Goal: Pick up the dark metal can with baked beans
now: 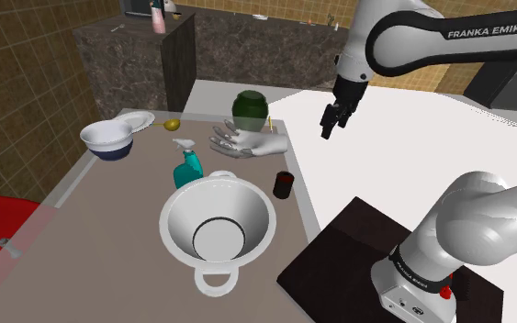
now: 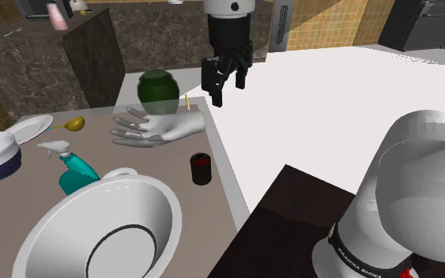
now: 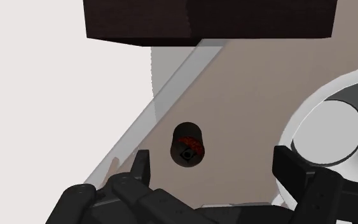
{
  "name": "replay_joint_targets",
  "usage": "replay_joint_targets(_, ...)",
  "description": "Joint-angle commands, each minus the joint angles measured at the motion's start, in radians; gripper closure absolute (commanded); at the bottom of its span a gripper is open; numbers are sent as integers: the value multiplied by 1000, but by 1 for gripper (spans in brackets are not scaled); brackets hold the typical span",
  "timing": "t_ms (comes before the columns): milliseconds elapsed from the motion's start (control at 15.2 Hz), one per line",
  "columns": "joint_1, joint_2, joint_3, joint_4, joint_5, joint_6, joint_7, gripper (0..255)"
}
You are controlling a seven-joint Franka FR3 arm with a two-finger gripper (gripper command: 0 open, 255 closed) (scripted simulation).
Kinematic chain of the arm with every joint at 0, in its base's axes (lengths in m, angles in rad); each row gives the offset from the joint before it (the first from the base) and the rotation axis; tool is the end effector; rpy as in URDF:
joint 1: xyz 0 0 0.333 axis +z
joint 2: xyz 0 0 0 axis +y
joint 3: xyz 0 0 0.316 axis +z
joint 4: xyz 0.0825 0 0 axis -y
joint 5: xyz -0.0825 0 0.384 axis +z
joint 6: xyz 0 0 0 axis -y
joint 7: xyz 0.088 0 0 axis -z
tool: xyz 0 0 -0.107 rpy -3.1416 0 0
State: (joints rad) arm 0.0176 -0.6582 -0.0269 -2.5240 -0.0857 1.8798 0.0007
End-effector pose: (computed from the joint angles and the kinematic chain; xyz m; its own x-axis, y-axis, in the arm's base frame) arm 0.3529 -0.0104 0.4951 0.9997 0.0214 0.0132 0.0205 -0.9976 0.0655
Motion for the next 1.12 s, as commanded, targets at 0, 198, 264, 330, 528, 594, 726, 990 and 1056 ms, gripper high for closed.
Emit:
replay_joint_targets(0,-2,63,-15,-20,-4,83,-14,0)
replay_joint_targets(198,-1,164,-30,-32,-3,189,-28,0)
replay_joint_targets(264,0,199,-34,-32,-1,224,-33,0)
replay_joint_targets(330,0,236,-39,-32,0,258,-38,0)
replay_joint_targets(528,4,352,-52,-20,9,358,-56,0)
replay_joint_targets(594,6,392,-55,-13,13,389,-63,0)
replay_joint_targets(726,9,474,-62,4,24,450,-78,0)
replay_joint_targets(990,13,642,-70,57,55,557,-114,0)
replay_joint_targets(1056,13,684,-71,73,65,580,-124,0)
